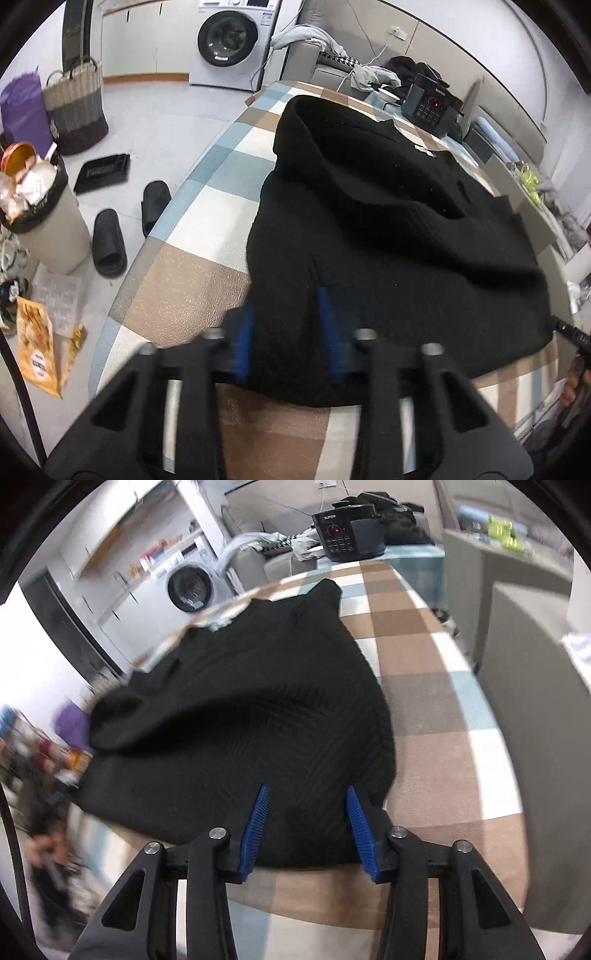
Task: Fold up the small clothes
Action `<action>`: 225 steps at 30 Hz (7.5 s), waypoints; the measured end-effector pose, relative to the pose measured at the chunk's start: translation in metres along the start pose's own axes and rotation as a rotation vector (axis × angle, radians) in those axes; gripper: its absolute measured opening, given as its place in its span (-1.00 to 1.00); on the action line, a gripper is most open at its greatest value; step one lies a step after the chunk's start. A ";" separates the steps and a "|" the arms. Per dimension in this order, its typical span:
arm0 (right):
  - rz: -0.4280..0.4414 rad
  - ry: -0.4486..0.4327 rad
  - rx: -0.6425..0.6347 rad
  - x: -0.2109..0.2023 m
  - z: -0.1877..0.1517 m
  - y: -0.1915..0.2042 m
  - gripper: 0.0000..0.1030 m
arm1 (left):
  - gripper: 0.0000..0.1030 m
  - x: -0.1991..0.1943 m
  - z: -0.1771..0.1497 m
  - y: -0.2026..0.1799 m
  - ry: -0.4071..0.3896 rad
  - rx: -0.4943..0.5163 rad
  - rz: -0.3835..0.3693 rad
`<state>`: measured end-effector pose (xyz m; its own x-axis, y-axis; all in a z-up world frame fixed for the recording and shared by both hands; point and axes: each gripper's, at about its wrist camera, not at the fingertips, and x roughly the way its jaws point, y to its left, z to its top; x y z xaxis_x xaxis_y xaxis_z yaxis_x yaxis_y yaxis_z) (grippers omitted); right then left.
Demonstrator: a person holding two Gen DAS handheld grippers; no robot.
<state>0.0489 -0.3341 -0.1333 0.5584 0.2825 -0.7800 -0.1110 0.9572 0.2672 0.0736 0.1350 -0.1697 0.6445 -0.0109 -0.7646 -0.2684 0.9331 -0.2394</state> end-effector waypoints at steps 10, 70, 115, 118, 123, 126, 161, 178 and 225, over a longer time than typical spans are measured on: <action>-0.098 0.036 -0.043 -0.002 -0.017 0.012 -0.79 | -0.77 -0.012 -0.008 -0.001 0.010 0.026 0.011; -0.181 -0.024 -0.276 0.076 0.125 0.031 -0.04 | 0.20 0.032 0.097 0.001 0.007 -0.077 0.001; -0.076 -0.132 0.188 0.084 0.169 -0.057 -0.88 | 0.34 -0.009 0.106 0.011 -0.091 -0.111 -0.026; -0.065 -0.122 0.185 0.083 0.168 -0.057 -0.87 | 0.34 0.008 0.111 0.006 -0.051 -0.072 -0.012; -0.009 -0.102 0.188 0.074 0.160 -0.061 -0.12 | 0.34 0.048 0.130 -0.003 0.006 -0.031 -0.008; 0.049 -0.103 0.180 0.069 0.151 -0.062 -0.05 | 0.32 0.072 0.141 -0.005 0.048 -0.033 -0.011; -0.031 -0.286 0.148 0.073 0.233 -0.035 -0.89 | -0.93 0.079 0.252 -0.029 -0.204 -0.082 -0.086; -0.073 -0.060 0.152 0.111 0.212 -0.048 -0.16 | -0.07 0.128 0.228 -0.015 -0.055 -0.074 0.051; 0.140 -0.021 0.161 0.011 0.008 -0.026 -0.89 | -0.93 -0.015 0.024 0.006 -0.003 -0.064 -0.057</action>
<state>0.0644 -0.3559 -0.1446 0.5642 0.4092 -0.7171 -0.0569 0.8858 0.4607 0.0798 0.1499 -0.1455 0.6625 -0.0620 -0.7465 -0.2760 0.9062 -0.3202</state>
